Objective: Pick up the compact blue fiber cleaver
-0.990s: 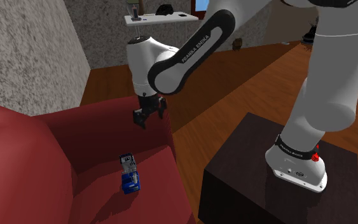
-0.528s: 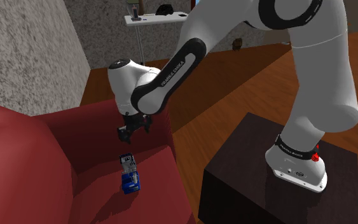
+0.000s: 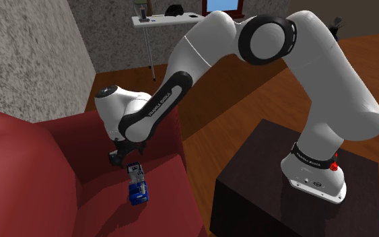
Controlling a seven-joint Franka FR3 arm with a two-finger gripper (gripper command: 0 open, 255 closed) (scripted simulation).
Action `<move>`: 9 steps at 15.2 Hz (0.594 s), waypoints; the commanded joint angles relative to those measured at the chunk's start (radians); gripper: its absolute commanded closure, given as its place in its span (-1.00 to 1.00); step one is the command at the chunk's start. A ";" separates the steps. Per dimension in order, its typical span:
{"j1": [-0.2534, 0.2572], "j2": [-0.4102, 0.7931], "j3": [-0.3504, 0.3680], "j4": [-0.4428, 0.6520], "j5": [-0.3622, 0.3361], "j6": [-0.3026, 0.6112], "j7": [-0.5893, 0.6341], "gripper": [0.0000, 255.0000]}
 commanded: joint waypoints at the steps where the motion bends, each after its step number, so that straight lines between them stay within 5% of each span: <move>1: 0.012 0.034 -0.006 0.031 -0.005 0.004 0.005 -1.00; 8: 0.021 0.089 -0.019 0.046 -0.018 0.043 0.011 -1.00; 9: 0.021 0.088 -0.019 0.045 -0.018 0.044 0.011 1.00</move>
